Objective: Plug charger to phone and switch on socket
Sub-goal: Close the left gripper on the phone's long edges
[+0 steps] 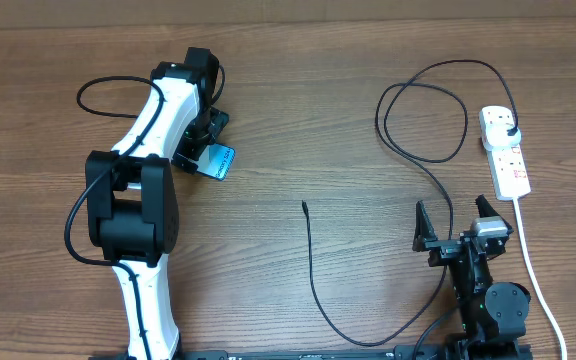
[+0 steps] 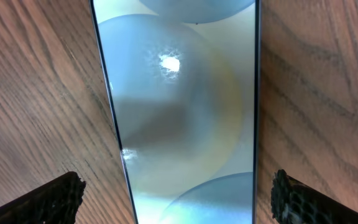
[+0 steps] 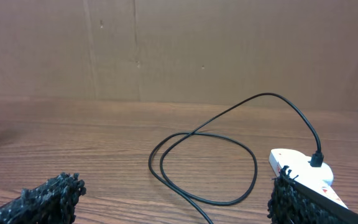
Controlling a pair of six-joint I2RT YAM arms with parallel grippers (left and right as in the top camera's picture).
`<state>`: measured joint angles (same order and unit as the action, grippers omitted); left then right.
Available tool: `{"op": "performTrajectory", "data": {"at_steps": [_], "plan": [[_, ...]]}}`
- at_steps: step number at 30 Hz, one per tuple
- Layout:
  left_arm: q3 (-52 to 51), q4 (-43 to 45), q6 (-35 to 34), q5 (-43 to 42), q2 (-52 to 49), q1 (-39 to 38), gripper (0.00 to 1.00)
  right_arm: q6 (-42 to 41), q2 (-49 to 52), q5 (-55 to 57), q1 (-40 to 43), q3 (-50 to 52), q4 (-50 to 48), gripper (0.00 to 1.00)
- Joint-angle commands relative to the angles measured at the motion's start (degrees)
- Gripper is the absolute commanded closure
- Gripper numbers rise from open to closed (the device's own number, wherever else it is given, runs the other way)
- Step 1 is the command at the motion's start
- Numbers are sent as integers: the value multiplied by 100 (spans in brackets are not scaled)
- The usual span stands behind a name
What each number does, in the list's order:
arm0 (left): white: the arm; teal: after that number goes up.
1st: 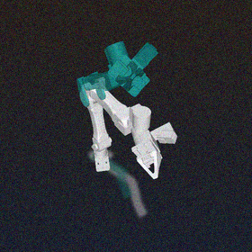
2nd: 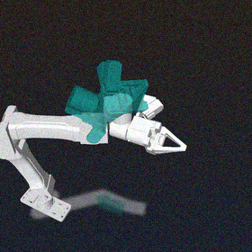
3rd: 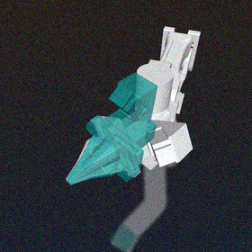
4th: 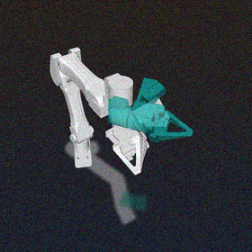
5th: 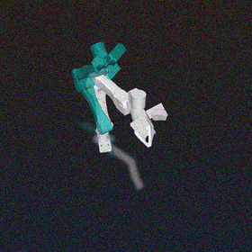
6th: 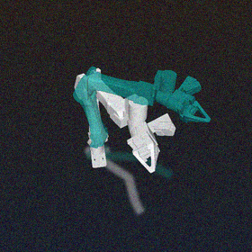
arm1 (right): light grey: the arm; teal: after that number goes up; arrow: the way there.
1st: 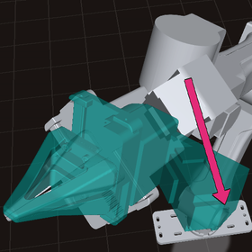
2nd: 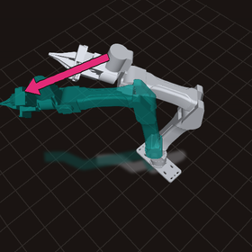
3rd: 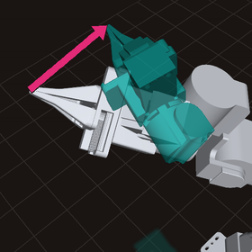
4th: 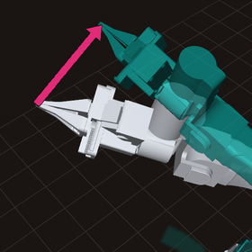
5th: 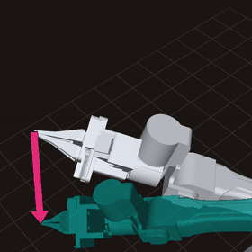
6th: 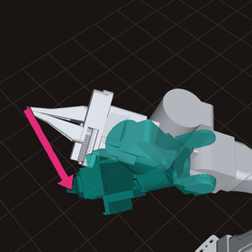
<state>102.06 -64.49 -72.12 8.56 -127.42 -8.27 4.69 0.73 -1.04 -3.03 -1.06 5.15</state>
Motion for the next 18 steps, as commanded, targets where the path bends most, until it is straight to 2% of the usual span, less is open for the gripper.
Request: {"op": "performTrajectory", "data": {"at_steps": [1,11,18], "plan": [[116,96,-122,-96,-74,15,0,-15,-57,55,15,61,-31,0],[20,221,-122,-52,-74,103,0,-15,-57,55,15,61,-31,0],[-457,793,-118,-304,-74,192,0,-15,-57,55,15,61,-31,0]]}}
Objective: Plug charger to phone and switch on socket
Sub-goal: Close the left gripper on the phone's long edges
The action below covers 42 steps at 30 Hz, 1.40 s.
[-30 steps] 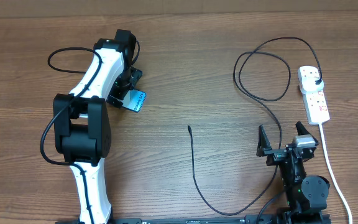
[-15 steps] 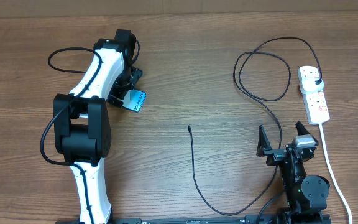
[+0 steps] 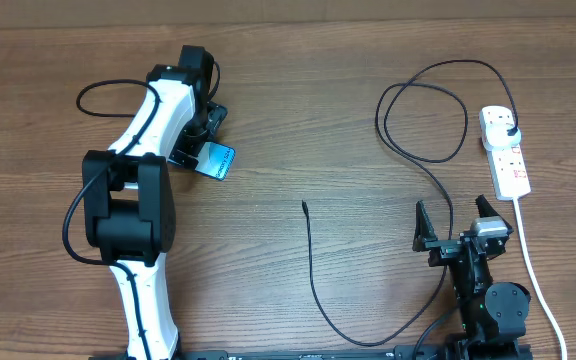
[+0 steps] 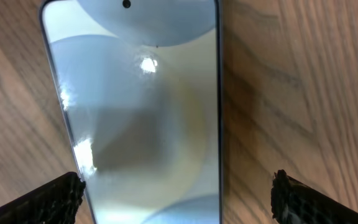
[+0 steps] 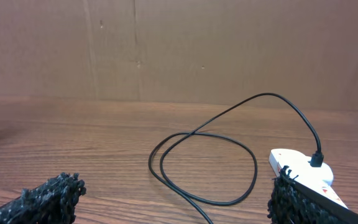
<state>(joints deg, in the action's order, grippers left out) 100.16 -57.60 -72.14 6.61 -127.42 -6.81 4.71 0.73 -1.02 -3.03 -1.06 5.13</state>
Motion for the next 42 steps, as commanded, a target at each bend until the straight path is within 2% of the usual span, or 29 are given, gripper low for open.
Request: {"op": "performTrajectory", "data": {"at_steps": [1,42], "plan": [[-315,138,-118,-109,-74,46,0,-17,-57,52,15,61,-28,0],[-391,175,-164,-199,-74,197,0,-17,-57,52,15,61,-28,0]]}}
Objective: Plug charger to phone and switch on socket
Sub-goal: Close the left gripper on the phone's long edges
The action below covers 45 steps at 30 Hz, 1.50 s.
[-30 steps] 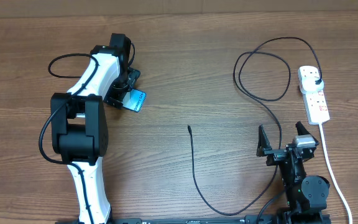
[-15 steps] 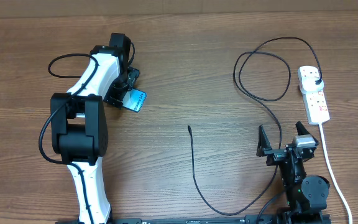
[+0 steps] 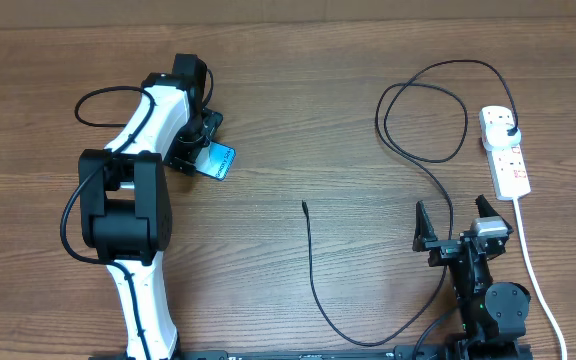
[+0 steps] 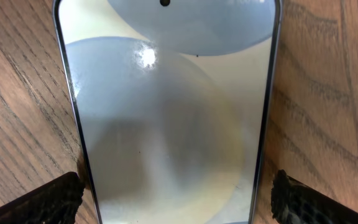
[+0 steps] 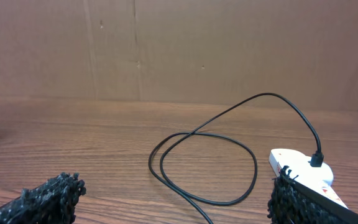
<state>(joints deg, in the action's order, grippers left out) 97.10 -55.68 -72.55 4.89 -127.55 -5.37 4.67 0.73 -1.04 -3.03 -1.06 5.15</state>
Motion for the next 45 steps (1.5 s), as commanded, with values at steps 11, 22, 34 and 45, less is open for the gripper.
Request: {"op": "performTrajectory", "data": {"at_steps": [11,22,34,45], "plan": [[-175,-20,-229,-81,-61,127,0,-13,-57,55,15,61,-31,0],[-188,-72,-249,-48,-61,129,0,-15,-57,55,15,61,-31,0],[-190,-63,-247,-155,-61,122,0,-13,-57,55,15,61,-31,0],[-190,-63,-245,-155,-61,122,0,-13,-57,55,15,61,-31,0]]}}
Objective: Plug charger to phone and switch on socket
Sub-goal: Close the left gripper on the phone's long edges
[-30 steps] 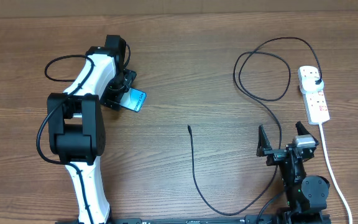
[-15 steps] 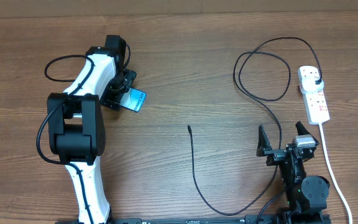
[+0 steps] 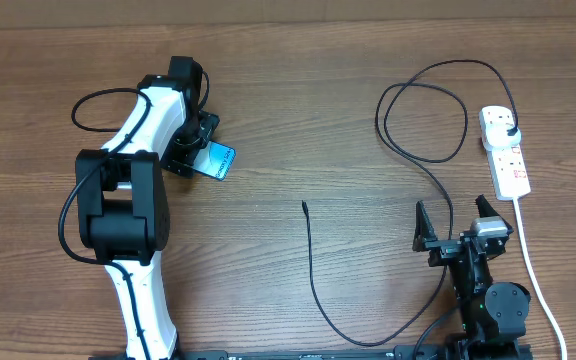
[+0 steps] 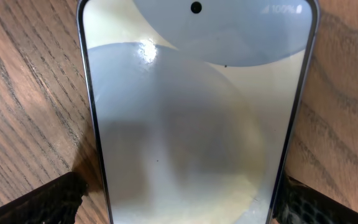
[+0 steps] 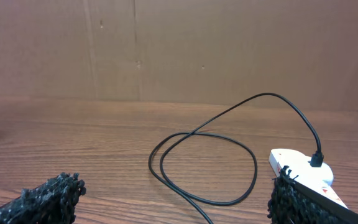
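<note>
The phone (image 4: 197,112) lies face up on the wooden table, its screen lit and its camera hole at the far end; in the overhead view the phone (image 3: 216,160) shows beside my left wrist. My left gripper (image 4: 176,202) is low over it and open, one finger on each long side, close to the phone's edges. The black charger cable (image 3: 313,270) has its free plug tip (image 3: 304,205) mid-table and runs in loops to the white power strip (image 3: 506,160). My right gripper (image 5: 173,193) rests open at the near right, holding nothing.
The cable loop (image 5: 204,165) lies in front of my right gripper, with the power strip (image 5: 303,171) to its right. A white lead (image 3: 538,280) runs from the strip towards the near edge. A brown wall stands behind the table.
My left gripper has come closer to the phone, which now fills more of the wrist view between the fingers. The phone, the cable and my right arm have not moved.
My left gripper was open over the phone, which lay skewed in the wrist view. It then shifted along the phone, then lined up squarely with it. Now it sits lower, straddling it. The cable and right arm stayed still throughout.
</note>
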Controlling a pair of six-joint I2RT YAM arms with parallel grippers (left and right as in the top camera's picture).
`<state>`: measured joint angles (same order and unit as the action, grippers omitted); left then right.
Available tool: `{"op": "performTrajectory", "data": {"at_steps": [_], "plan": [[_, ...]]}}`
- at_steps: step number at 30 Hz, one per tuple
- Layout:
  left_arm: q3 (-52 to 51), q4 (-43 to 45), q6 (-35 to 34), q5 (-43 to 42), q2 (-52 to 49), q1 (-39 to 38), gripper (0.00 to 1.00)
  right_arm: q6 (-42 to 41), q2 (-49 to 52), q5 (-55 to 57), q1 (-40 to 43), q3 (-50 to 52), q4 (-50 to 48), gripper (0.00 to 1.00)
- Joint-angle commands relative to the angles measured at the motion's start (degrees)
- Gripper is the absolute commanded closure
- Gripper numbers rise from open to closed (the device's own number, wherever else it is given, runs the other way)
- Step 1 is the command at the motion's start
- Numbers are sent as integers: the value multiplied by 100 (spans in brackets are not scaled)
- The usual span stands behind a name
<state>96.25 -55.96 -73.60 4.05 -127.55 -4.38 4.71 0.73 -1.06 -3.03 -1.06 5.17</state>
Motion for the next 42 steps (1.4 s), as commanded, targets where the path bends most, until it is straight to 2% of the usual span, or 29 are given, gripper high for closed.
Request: {"op": "performTrajectory", "data": {"at_steps": [1,10,16,19,23,27,35,42], "plan": [[-105,-37,-138,-72,-61,24,0,-17,-57,57,15,61,-33,0],[-107,-11,-142,-68,-61,24,0,-20,-57,57,15,61,-33,0],[-105,-11,-142,-68,-61,24,5,-17,-57,57,15,61,-33,0],[-107,-11,-142,-68,-61,24,12,-17,-57,57,15,61,-33,0],[-107,-11,-142,-66,-61,24,16,-17,-57,57,15,61,-33,0],[-107,-11,-142,-68,-61,24,15,-20,-57,57,15,61,-33,0],[-146,-9,-184,-68,-61,24,4,-20,-57,57,15,61,-33,0],[-229,57,-186,-76,-101,26,6,-20,-57,57,15,61,-33,0]]}}
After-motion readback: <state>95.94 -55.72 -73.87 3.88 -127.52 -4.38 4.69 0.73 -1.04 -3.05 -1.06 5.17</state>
